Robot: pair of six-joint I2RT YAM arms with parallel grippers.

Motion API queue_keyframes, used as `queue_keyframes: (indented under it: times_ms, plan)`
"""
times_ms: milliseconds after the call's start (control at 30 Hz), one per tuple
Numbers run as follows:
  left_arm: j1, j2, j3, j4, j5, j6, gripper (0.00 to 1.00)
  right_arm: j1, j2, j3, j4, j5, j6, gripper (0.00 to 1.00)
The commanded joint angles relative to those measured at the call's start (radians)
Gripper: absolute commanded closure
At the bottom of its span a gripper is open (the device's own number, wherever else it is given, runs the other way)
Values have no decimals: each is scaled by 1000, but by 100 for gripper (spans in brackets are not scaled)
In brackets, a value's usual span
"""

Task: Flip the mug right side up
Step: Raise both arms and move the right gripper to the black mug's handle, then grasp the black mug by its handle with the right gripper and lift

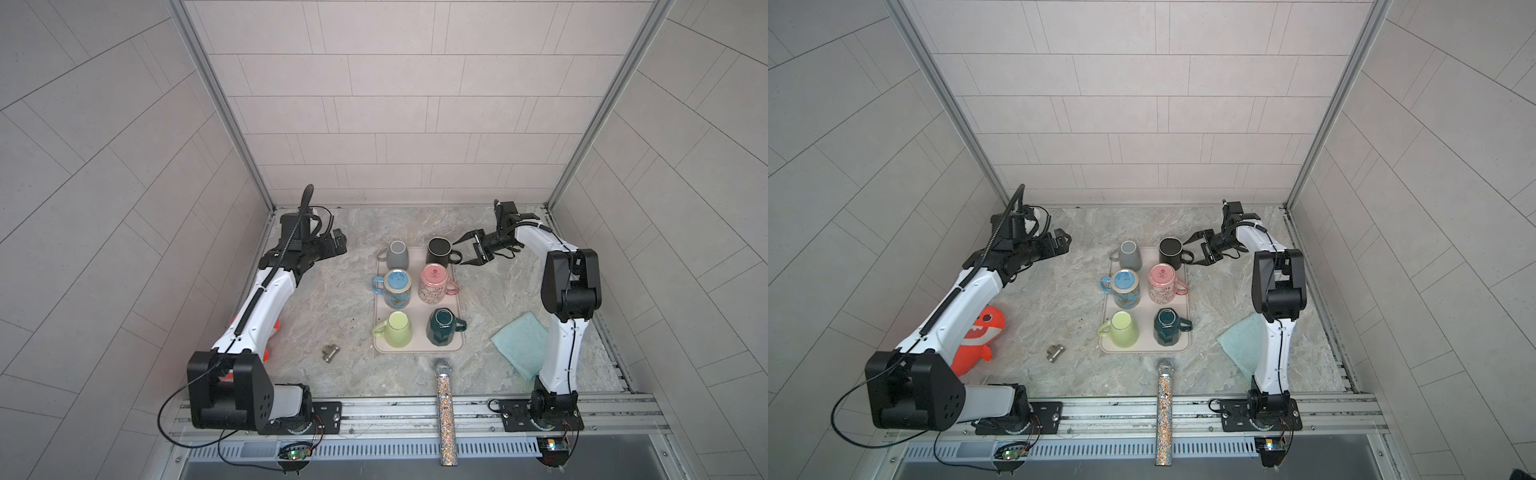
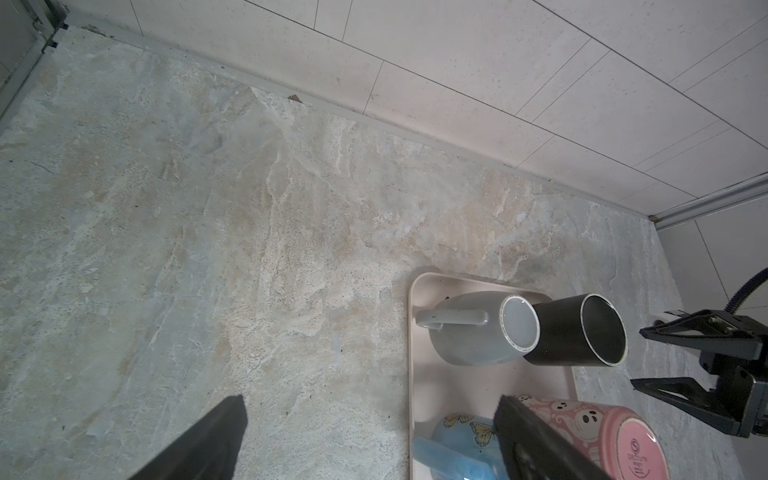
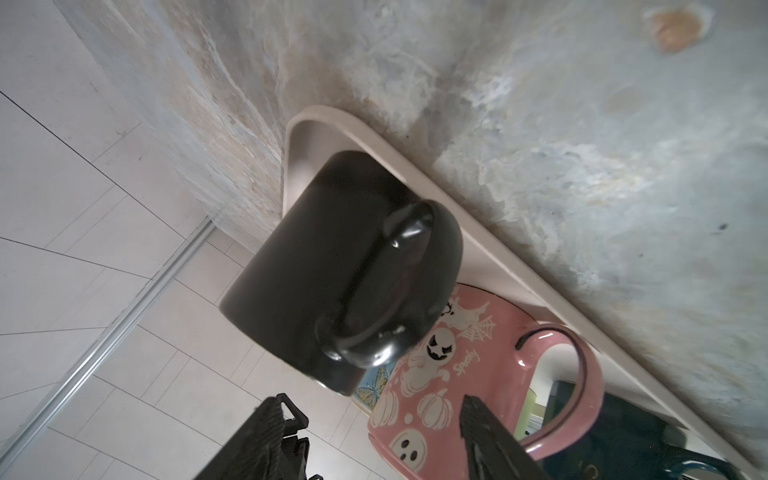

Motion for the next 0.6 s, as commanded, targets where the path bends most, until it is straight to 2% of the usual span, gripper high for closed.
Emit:
queue_keyframes:
  times_ms: [0, 400, 567]
  plan:
    - [1, 3, 32, -15, -6, 13, 0, 0, 20, -11, 81, -9, 116, 31]
    - [1, -9, 30, -26, -20, 20, 0, 0, 71, -27, 138, 8, 182, 35]
    - [1, -12, 29, -32, -28, 22, 0, 1, 80, -41, 145, 10, 190, 45]
